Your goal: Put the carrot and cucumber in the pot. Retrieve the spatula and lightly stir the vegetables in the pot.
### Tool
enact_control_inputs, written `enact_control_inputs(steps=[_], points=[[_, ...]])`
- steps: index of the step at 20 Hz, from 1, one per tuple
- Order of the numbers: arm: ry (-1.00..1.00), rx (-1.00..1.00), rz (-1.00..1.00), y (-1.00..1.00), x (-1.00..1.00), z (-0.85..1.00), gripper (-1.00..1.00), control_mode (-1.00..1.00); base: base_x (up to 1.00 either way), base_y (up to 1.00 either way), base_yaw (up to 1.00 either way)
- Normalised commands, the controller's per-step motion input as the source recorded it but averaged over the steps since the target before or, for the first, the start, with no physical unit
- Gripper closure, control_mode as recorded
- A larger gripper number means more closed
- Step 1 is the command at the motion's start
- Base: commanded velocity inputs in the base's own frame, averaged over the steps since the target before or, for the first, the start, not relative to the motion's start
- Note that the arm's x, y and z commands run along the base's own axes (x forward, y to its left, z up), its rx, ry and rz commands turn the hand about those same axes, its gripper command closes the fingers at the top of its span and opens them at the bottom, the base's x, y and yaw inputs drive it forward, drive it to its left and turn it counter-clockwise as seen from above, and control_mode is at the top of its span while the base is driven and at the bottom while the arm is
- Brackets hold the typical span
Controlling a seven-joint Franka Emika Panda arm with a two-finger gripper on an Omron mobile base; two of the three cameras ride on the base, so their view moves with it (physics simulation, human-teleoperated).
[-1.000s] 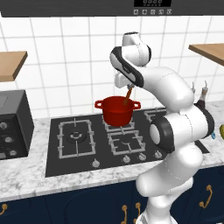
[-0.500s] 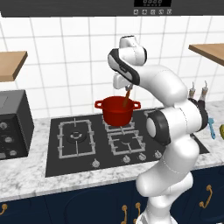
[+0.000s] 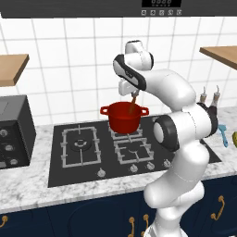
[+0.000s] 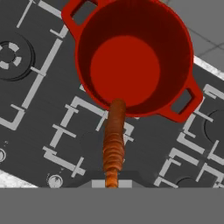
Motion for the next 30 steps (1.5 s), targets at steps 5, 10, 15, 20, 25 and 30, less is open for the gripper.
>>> enact_control_inputs(steps=[5,10,15,20,25,30], points=[[-0.01,0.0,0.0,0.0,0.4,0.0,1.0,-1.0,0.0,0.0,0.0],[0.0,0.0,0.0,0.0,0.56,0.0,1.0,-1.0,0.0,0.0,0.0],[0.0,0.01,0.0,0.07,0.46,-0.13,1.0,-1.0,0.0,0.0,0.0],[-0.04,0.0,0.0,0.14,0.22,-0.41,1.0,-1.0,0.0,0.0,0.0],[-0.01,0.0,0.0,0.1,0.11,-0.51,1.0,-1.0,0.0,0.0,0.0],[-0.01,0.0,0.0,0.01,0.31,-0.31,1.0,-1.0,0.0,0.0,0.0]])
